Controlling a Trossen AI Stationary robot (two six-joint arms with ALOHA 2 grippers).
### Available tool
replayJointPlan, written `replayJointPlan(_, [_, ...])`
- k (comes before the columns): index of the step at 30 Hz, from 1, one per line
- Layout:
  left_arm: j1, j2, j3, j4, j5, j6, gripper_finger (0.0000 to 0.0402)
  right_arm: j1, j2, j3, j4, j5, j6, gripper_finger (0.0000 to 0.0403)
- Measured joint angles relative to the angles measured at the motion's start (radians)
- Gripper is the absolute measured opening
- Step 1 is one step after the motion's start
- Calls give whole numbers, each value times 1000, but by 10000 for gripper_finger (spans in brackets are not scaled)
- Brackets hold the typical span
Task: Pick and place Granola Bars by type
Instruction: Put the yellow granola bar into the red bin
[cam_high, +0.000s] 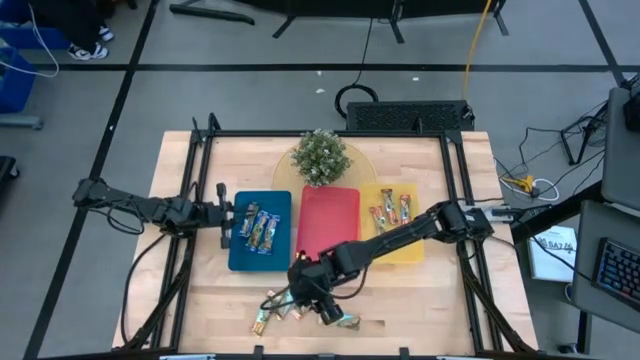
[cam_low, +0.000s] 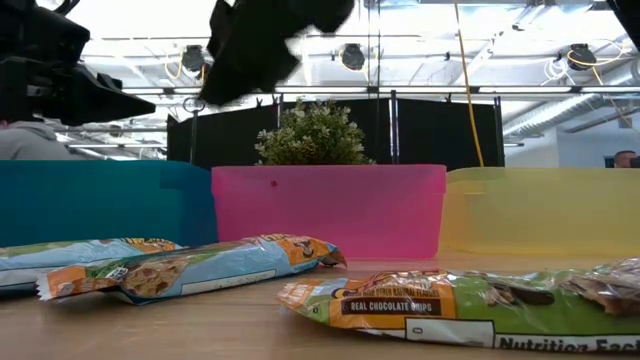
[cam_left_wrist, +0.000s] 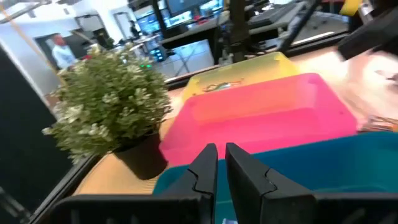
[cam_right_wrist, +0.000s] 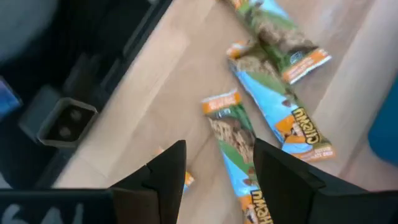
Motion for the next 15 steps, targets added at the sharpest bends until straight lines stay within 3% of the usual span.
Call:
replayJointPlan(7, [0,5,0,-2,19,19,42,25,-4,-121,108,89,-165,175])
replayJointPlan(12, [0,5,0,-3,19,44,42,37,-1,-205,202,275,-270,174])
replayJointPlan(15, [0,5,0,-4,18,68,42,32,-2,-227,224,274,-265,172])
